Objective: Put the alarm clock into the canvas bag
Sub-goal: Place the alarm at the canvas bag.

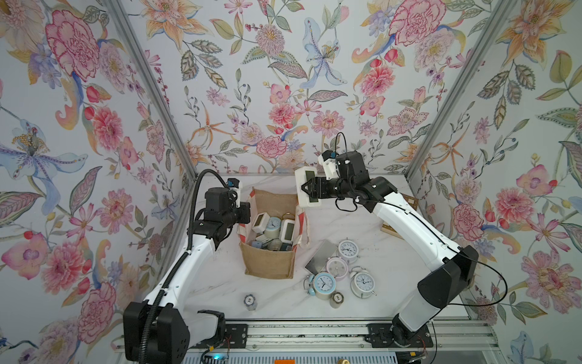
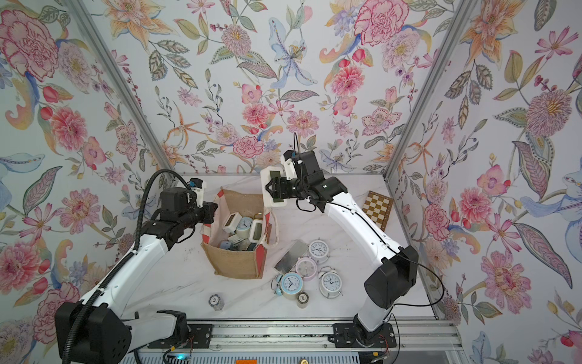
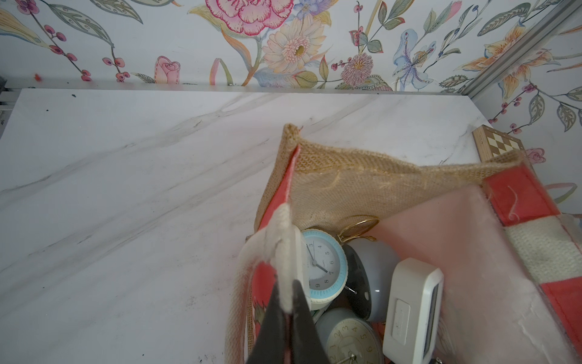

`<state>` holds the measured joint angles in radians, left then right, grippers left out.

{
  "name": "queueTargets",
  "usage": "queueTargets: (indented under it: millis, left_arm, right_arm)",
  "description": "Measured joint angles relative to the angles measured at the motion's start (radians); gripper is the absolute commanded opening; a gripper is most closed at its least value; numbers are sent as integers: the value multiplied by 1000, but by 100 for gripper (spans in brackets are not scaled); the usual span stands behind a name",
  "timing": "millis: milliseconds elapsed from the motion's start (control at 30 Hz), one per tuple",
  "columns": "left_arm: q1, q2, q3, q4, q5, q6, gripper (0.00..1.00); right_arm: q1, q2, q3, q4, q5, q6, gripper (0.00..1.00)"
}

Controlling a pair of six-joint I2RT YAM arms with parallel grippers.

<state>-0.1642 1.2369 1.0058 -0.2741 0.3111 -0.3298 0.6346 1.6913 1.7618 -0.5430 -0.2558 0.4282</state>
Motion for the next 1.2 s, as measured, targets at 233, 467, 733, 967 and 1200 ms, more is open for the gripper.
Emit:
queueTargets:
  millis: [233,467,733,967,1200]
  left_arm:
    - [0,0,0,0,0,0,6]
    - [0,0,0,0,0,0,6]
    - [0,0,0,-1,3,0,6]
    - [0,0,1,-2,4,1,7]
    - [0,5,3,-1,8,1,6]
  right_arm:
    - [142,40,0,127,-15,132,46]
    - [250,129,0,174,46,211,45]
    - [295,278,78,143,130,294,48]
    - [317,336,116,48,253,363,50]
    - [327,388,174,-69,382,393,47]
